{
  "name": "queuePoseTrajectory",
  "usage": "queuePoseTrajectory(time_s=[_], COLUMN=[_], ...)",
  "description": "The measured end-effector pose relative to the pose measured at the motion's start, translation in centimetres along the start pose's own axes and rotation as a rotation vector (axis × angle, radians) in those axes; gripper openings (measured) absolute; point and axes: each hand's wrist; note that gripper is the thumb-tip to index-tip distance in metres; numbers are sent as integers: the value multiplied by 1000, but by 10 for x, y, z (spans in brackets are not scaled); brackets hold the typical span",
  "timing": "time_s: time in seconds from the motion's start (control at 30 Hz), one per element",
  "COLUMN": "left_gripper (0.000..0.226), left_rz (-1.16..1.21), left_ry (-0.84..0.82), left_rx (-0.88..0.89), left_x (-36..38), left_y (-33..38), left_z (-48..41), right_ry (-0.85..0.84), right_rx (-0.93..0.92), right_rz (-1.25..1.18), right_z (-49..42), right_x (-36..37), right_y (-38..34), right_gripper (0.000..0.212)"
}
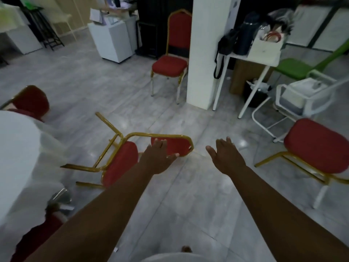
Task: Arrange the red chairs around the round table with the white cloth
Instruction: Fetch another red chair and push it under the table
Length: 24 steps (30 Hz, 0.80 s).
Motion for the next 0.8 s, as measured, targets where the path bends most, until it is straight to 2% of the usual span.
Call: queuePoseTrajectory(time_s=[0.2,0.57,0.8], left_gripper=[83,91,87], left_rz=[40,41,-43], left_ry=[-60,-124,-131], left_rx=[94,175,268], left_x=[-1,-12,-46], left_y=[34,39,69], left_z=[-106,-348,-488], right_ry=[-51,-120,-47], right_rx=[96,171,157], right_rz=[-57,32,13], right_z=[-74,-267,-389], right_x=[-9,-60,-99], right_y=[54,97,132], right_gripper=[77,74,69])
Point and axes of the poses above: each hand's wrist, its own z-axis away from the middle knuckle, its own x-axis out of the palm, y = z × x, and after that the axes turned 8 degrees about x, right-handed
